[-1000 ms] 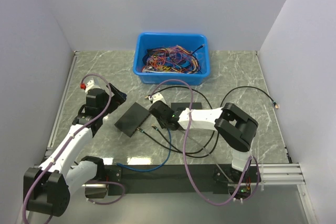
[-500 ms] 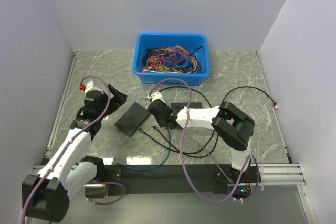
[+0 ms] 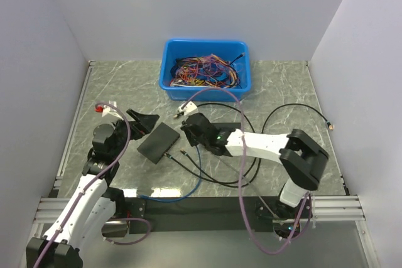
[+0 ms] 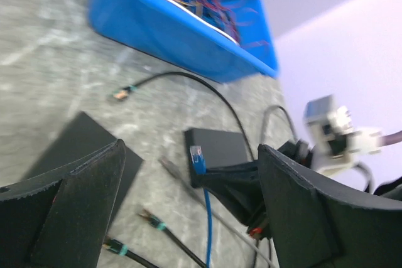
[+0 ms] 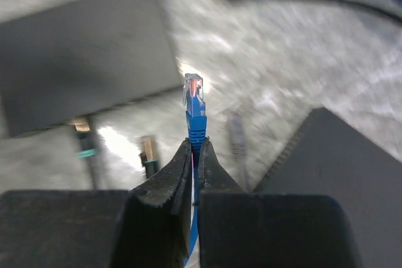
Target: Insert the plug into the switch port
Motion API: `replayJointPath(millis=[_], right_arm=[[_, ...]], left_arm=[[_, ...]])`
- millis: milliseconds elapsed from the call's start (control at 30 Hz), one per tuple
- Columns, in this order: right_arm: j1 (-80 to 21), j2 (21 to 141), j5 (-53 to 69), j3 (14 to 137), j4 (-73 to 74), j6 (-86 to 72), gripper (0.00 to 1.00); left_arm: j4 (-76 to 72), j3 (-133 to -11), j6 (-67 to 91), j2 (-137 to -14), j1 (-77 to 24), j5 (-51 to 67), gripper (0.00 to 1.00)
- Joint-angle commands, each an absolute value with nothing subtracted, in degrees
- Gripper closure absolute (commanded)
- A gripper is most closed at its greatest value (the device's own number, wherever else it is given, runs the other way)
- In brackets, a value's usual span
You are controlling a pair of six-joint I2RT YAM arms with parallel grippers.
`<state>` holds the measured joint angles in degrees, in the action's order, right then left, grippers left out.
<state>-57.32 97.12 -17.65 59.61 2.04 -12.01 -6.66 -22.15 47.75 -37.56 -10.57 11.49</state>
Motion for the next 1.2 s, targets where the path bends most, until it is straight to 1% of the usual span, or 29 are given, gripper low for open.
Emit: replayJointPath(millis=[0, 67, 100, 267, 300, 433, 567, 767, 900, 1167], right_arm=[[-56.78, 91.24, -9.25, 56.0, -7.19, -8.44, 1.0], [-56.69, 88.51, -4.5, 54.67, -9.74, -7.04, 1.0], [-56.69, 87.29, -0.22, 53.88, -10.36, -6.77, 1.0], [-55.9, 85.08, 11.41, 51.77, -14.5, -6.77, 1.0], [-55.03, 84.9, 15.25, 51.59, -15.02, -7.12, 1.0], [-53.27, 86.22, 23.36, 52.2, -16.7, -8.7, 1.0], [-52.03, 87.89, 28.46, 53.26, -17.57, -9.58, 1.0], [-49.57, 89.38, 34.79, 53.17, -21.62, -13.01, 1.0], [-48.87, 89.91, 36.56, 53.35, -22.85, -14.41, 1.0], [-48.43, 90.53, 38.05, 54.23, -23.73, -15.2, 1.0]], left_arm=[[-18.17, -19.17, 50.27, -37.09, -10.46, 20.11, 0.09], [-23.45, -17.06, 52.19, -37.0, -10.46, 22.14, 0.15], [-24.77, -16.35, 52.73, -36.74, -10.55, 22.32, 0.18], [-32.25, -13.1, 54.67, -36.38, -10.55, 24.34, 0.21], [-33.39, -12.92, 54.75, -36.65, -10.55, 25.74, 0.23], [-37.7, -11.34, 55.81, -38.67, -10.55, 28.38, 0.25], [-42.0, -9.58, 57.3, -38.85, -10.63, 29.88, 0.28], [-44.03, -8.17, 57.39, -38.85, -10.72, 31.64, 0.32], [-44.21, -8.0, 57.13, -39.46, -10.99, 32.08, 0.35], [-43.51, -7.91, 55.73, -40.34, -12.3, 31.9, 0.36]])
